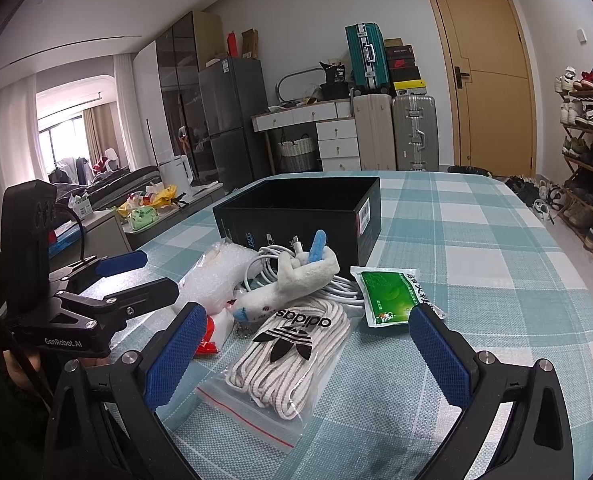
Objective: Organize soft objects
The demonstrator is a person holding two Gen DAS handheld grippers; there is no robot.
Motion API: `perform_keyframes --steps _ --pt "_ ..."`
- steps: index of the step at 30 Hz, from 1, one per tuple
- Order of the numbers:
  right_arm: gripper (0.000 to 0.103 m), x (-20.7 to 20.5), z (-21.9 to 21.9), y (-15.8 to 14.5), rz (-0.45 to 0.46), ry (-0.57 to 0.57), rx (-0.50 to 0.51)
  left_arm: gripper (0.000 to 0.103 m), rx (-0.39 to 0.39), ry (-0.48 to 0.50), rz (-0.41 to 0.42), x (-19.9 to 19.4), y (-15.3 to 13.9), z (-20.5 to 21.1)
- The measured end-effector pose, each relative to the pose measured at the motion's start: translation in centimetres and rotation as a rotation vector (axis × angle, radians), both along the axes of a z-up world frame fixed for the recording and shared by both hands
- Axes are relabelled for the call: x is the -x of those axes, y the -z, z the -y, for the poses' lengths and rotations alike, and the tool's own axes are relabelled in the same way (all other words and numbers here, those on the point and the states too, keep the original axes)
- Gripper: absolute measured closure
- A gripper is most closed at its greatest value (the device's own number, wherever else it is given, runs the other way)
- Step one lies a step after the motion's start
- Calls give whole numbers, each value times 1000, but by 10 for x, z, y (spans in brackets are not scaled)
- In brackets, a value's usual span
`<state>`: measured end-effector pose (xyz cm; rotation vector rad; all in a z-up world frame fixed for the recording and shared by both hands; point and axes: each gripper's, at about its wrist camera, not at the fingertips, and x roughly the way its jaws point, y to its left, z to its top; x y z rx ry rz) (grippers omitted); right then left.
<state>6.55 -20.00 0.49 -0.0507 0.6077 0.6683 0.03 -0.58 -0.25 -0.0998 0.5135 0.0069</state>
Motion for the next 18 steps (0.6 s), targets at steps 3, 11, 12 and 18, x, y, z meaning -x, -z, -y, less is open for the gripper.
perform_keyframes --steps 3,11,12,18 --pt "0 -1 0 0 1 -1 0 0 -4 1 -1 0 0 0" --pt "0 -1 0 0 -1 -1 1 0 -6 -1 0 0 -1 1" --pt "0 -1 0 0 -1 0 1 0 -6 -1 0 0 -1 1" --pt "0 0 0 2 -9 -1 3 0 -6 -1 1 1 -1 1"
